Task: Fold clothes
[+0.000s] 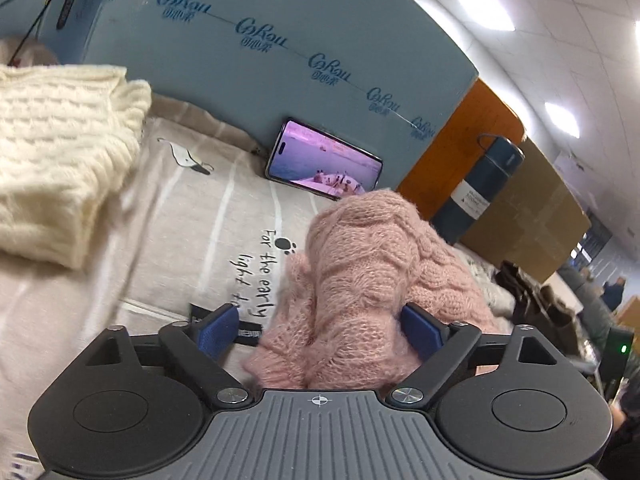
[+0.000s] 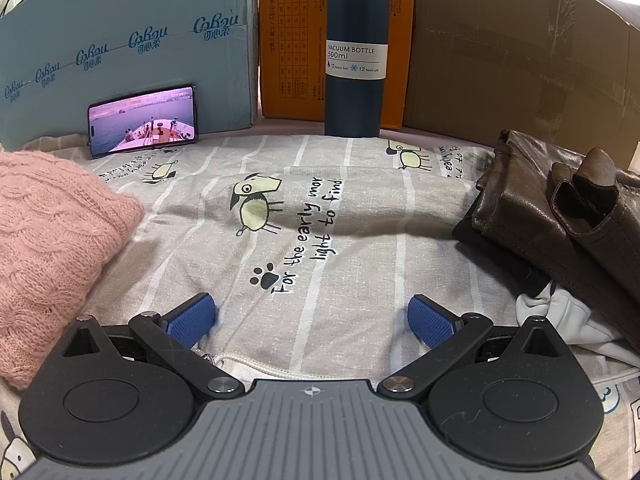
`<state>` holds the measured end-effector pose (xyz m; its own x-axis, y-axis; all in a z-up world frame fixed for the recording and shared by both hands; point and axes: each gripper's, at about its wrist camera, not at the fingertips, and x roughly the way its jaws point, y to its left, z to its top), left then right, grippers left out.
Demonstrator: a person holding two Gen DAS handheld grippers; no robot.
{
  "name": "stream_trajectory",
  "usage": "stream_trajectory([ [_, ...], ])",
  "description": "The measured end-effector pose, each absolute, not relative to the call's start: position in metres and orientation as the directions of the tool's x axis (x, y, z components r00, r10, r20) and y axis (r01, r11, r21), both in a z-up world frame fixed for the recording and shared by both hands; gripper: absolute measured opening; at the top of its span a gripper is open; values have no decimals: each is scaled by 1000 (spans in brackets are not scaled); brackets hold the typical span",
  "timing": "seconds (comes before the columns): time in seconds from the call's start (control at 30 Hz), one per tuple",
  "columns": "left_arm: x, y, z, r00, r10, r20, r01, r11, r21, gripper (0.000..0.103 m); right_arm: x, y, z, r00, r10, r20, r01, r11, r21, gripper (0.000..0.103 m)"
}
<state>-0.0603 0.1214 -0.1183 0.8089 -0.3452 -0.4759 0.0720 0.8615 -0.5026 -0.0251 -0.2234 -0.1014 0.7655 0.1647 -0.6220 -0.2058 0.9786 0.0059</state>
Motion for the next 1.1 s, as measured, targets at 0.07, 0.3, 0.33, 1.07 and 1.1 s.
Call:
stream_trajectory([
  [0.07,-59,119,-119,809,-347,-475,73,861,-504,92,-24,-223,-101,765,165,-623,-206,979,7,103],
  [0.3,-57,111,-120,789,-399,-467,90,827,-555,93,-45,-225,-76,790,324,-520,-289,945,151,103],
  [0.33,-57,109,-120,785,-409,-465,94,821,-563,93,-49,-226,-71,788,361,-499,-305,932,194,103],
  [1.07,-68,98,-127,790,-488,-371,175,759,-627,92,-37,-166,-93,533,726,-435,-393,668,632,102],
  [1.1,-68,96,-126,791,-487,-370,180,764,-620,91,-37,-165,-93,537,723,-434,-389,669,633,100],
])
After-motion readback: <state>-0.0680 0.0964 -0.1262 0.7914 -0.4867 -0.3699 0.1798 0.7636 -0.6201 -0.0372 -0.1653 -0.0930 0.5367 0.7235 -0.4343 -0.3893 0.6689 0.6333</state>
